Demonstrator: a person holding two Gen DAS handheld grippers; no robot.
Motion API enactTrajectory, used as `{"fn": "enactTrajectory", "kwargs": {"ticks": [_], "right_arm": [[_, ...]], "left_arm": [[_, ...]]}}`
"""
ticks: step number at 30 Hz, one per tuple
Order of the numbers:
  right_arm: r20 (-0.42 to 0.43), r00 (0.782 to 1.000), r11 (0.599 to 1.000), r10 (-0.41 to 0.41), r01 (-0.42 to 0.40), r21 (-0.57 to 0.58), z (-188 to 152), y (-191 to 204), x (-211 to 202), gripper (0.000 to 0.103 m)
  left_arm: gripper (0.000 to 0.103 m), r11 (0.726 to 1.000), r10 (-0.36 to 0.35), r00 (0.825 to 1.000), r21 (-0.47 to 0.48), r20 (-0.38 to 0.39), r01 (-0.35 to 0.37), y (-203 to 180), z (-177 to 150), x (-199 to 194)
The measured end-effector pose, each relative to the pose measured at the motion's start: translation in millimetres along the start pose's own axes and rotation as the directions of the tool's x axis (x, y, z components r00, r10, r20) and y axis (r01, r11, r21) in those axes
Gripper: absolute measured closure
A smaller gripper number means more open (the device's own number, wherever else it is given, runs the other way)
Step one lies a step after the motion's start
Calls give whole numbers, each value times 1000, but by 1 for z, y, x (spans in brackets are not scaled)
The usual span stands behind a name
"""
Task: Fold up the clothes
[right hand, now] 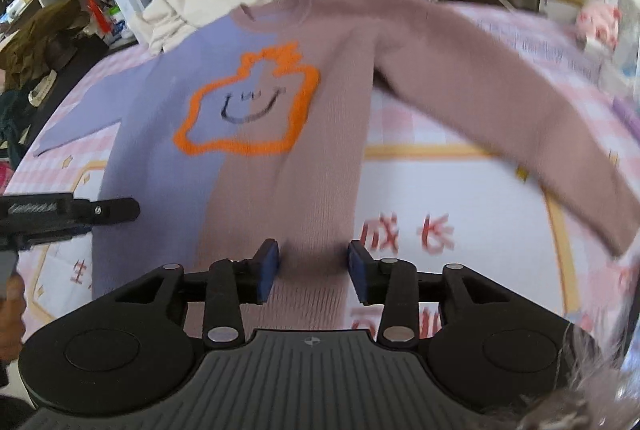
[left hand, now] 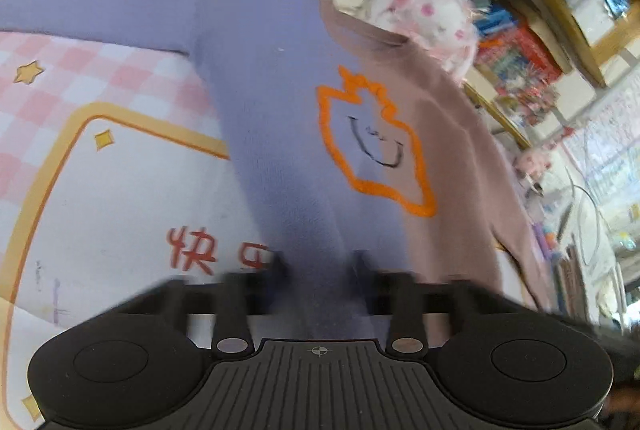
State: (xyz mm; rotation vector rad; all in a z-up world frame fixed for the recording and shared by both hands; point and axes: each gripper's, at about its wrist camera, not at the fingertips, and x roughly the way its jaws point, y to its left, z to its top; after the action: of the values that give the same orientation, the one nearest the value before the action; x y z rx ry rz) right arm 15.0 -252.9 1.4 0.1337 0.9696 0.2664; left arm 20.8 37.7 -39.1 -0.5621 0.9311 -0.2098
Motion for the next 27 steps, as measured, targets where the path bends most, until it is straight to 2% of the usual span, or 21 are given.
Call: {"fn": "enactTrajectory", "kwargs": {"ticks": [1, 2, 3, 4, 7, 10, 12, 13, 16, 17, 19, 20, 23, 25, 27], "right_arm": [[-15, 1000, 1000, 7, -7, 7, -2, -1, 2, 65], [-23, 1000, 1000, 20, -20, 12, -4, -1, 3, 72], [-31, 999, 999, 34, -34, 16, -5, -1, 3, 83], [-28, 998, 999, 52, -52, 4, -5, 1, 2, 88], [6, 998, 995, 67, -67, -81, -5, 21, -10, 91], [16, 984, 947, 178, -167, -274, -7, 57, -29, 91], [3, 969, 898, 249, -230, -375, -8, 77, -39, 91], [1, 964, 880, 268, -244, -408, -9, 84, -42, 91], [76, 979, 930, 191, -156, -333, 0, 79, -43, 92], [125, 983, 947, 137, -93, -309, 2, 77, -47, 92], [236, 972, 952, 12, 60, -299, 5, 76, -59, 95], [258, 966, 947, -6, 89, -308, 4, 75, -64, 95], [194, 980, 931, 29, 45, -362, -4, 77, -68, 95], [68, 996, 931, 64, -35, -364, -15, 76, -53, 95], [-25, 997, 932, 67, -72, -355, -24, 72, -37, 95]], "left_arm": [[94, 999, -9, 1000, -41, 5, 10, 7, 1, -2], [95, 997, -16, 1000, -80, 15, 17, 12, 2, -4], [96, 995, -15, 999, -102, 29, 18, 16, 3, -8], [96, 994, -8, 999, -106, 46, 13, 17, 3, -14], [96, 999, 23, 988, -49, 155, -16, 6, 6, -48], [96, 992, 100, 953, 42, 285, -117, -4, 10, -88], [96, 982, 154, 947, 58, 282, -177, 5, 15, -95], [96, 980, 171, 950, 56, 261, -192, 12, 17, -94], [96, 986, 148, 966, 48, 213, -161, 13, 18, -80], [96, 988, 131, 970, 58, 204, -146, 8, 18, -75], [96, 990, 92, 977, 90, 191, -111, -7, 17, -65], [96, 989, 84, 980, 105, 182, -104, -10, 17, -62], [96, 987, 82, 984, 125, 159, -103, -10, 17, -61], [96, 991, 109, 982, 66, 153, -120, 5, 20, -67], [96, 991, 115, 984, 55, 139, -123, 11, 17, -69]]}}
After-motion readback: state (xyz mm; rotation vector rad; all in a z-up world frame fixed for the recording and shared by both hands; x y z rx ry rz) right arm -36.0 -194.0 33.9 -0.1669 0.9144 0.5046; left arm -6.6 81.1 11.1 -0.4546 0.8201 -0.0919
